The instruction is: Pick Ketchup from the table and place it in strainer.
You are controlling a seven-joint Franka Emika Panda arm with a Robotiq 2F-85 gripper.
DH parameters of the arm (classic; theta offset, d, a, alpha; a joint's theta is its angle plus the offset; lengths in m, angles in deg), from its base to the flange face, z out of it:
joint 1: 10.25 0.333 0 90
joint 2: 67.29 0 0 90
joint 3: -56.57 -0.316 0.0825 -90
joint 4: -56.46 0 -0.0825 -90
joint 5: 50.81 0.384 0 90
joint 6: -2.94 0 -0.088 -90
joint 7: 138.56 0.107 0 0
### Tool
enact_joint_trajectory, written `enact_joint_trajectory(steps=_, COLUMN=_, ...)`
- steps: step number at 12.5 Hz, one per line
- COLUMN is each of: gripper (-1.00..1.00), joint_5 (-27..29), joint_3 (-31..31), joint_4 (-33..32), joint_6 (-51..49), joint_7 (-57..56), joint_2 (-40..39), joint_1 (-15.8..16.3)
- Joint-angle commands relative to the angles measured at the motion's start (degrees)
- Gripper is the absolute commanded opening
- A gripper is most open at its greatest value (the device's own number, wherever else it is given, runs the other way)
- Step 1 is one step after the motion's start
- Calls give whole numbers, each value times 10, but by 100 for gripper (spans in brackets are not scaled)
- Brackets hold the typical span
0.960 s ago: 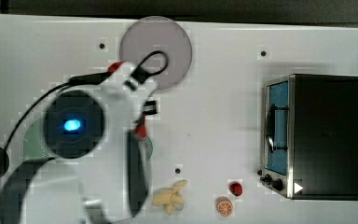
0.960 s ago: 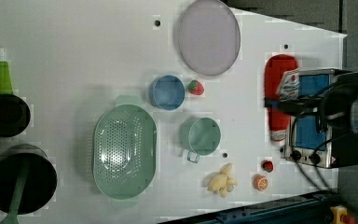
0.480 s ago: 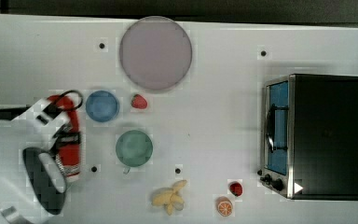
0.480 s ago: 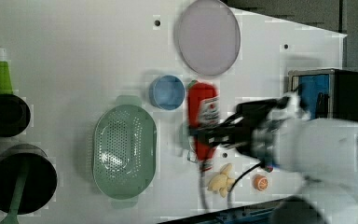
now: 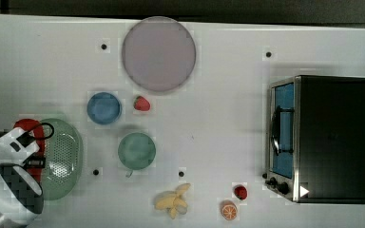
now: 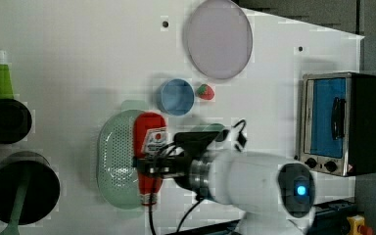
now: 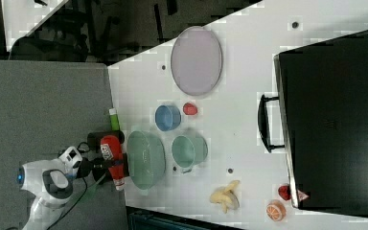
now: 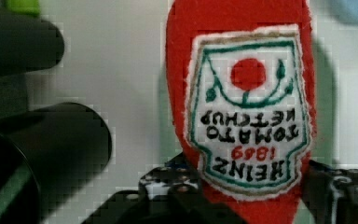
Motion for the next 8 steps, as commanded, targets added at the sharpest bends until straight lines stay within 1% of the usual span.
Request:
enact_joint_trajectory(steps=1, gripper=16, joint_5=-46, joint_3=13, joint_4=2, joint_6=48, joint_7=81, joint_2=-42, joint_1=-12)
enact_joint_trajectory(steps=2, gripper=16, joint_5=-47, joint_3=14, joint_4=3, joint_6=61, joint_7=87, joint_2=-61, joint_1=-12)
enact_joint_trajectory(steps=3, gripper=24, joint_5=-47, joint_3=15, joint_4=3, joint_6=73, joint_7=93, joint_2=-73, joint_1=-12)
enact_joint_trajectory(steps=6, gripper=89, joint_5=-47, joint_3=20, joint_4=3, joint_6=79, joint_7=93, joint_2=-86, joint_1=-13)
enact_joint_trajectory(steps=7, gripper=100, joint_5=-47, joint_3=20, joint_4=4, joint_6=79, joint_7=93, joint_2=-82, joint_1=-13)
enact_joint_trajectory(steps=8, gripper=100, joint_5=-47, joint_3=20, joint_4=4, joint_6=77, joint_7=94, joint_2=-71, joint_1=-15)
